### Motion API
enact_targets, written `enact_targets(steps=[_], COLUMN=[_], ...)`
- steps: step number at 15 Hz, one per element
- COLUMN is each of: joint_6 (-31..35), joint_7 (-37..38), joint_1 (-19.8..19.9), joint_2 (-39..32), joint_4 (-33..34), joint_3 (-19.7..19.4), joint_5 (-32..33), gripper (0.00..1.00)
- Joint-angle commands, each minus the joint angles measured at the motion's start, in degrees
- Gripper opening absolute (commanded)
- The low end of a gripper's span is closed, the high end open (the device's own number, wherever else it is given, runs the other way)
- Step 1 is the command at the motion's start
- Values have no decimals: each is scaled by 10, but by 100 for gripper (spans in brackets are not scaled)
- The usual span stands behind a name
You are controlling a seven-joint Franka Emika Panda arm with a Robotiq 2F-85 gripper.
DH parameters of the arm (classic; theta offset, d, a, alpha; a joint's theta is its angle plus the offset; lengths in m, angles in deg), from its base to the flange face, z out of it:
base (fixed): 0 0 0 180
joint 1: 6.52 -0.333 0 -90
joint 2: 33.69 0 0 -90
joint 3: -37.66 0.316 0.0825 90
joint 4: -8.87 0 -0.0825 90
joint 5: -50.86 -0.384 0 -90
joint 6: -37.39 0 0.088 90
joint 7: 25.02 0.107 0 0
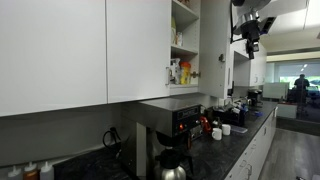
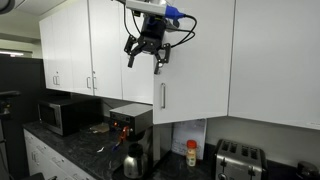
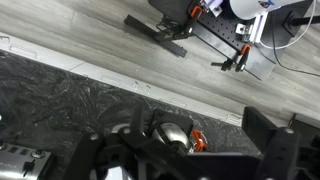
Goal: Open the right door of the cabinet above the coffeemaker
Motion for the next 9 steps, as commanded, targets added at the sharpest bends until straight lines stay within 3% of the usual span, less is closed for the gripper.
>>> enact_targets(steps=[1, 9], joint_6=[-42, -101], joint_7=[9, 8], joint_1=[-8, -35], joint_2=[18, 72], joint_4=[3, -18], joint_3=[12, 26], joint_5=[30, 58], gripper=[100, 100])
